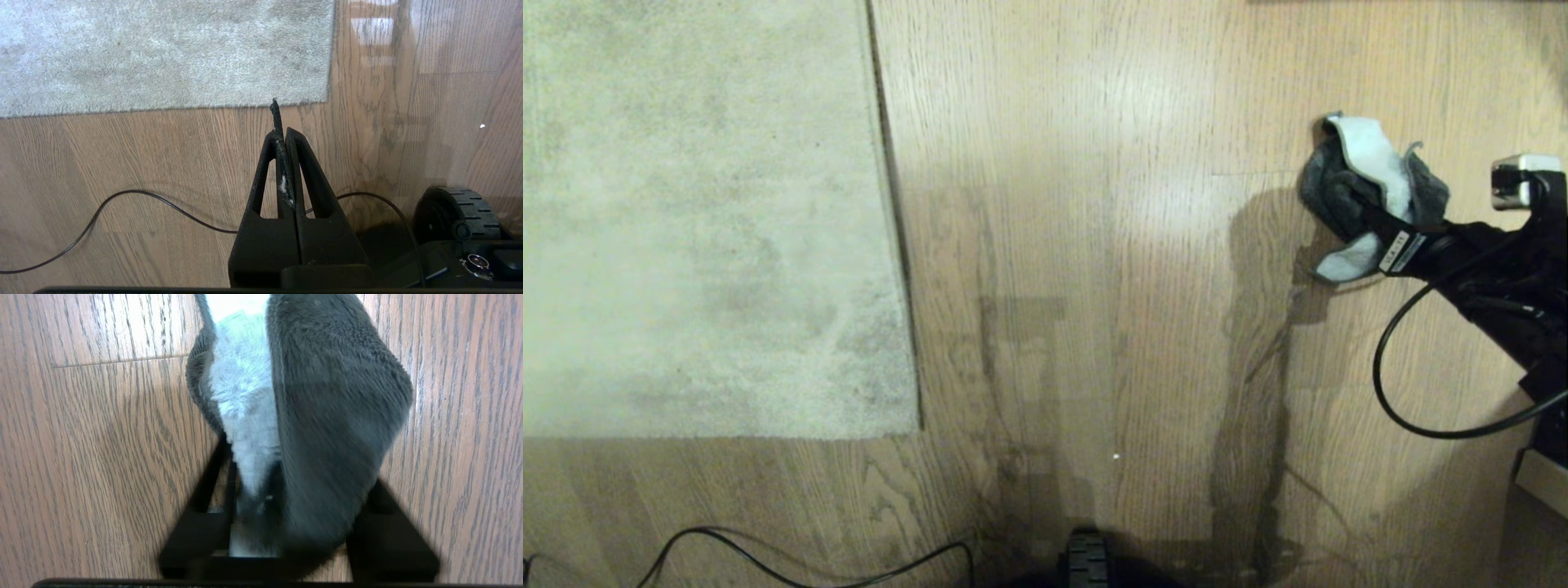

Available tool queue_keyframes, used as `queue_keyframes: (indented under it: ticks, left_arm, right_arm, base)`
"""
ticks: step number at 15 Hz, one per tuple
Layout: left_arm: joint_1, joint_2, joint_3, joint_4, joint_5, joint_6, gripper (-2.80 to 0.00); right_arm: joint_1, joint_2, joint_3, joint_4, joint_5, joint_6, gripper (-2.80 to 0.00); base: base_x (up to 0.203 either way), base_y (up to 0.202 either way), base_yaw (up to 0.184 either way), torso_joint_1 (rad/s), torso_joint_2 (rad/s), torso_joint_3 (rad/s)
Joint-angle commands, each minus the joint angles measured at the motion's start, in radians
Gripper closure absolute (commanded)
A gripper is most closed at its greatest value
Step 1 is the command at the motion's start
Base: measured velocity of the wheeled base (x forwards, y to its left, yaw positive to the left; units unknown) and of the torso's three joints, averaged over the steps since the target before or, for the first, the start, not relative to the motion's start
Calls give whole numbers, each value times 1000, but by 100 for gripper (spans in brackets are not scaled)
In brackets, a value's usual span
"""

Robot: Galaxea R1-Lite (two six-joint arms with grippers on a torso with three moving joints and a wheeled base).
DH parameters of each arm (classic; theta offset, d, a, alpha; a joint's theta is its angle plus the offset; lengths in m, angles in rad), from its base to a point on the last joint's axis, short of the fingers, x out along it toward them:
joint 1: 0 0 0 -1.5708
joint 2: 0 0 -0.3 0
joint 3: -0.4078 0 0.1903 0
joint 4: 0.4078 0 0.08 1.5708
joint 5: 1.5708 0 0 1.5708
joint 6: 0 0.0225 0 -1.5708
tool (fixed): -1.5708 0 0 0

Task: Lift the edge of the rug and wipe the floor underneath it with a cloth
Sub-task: Put down the rag

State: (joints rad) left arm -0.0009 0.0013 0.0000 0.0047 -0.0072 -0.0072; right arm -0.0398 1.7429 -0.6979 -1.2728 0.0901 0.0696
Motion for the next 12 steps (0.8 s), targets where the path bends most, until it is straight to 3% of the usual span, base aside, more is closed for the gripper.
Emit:
queue_keyframes:
  ticks: [1,5,12]
  left_arm:
    - [0,0,0,0,0,0,0]
    - [0,0,0,0,0,0,0]
    - [0,0,0,0,0,0,0]
  right_arm:
    - [0,0,0,-8,2,1,-280]
    - [0,-8,0,-8,48,-2,-280]
    - [1,-28,2,-7,51,-8,-280]
  base:
    - [0,0,0,0,0,0]
    - [0,0,0,0,0,0]
    - [0,0,0,0,0,0]
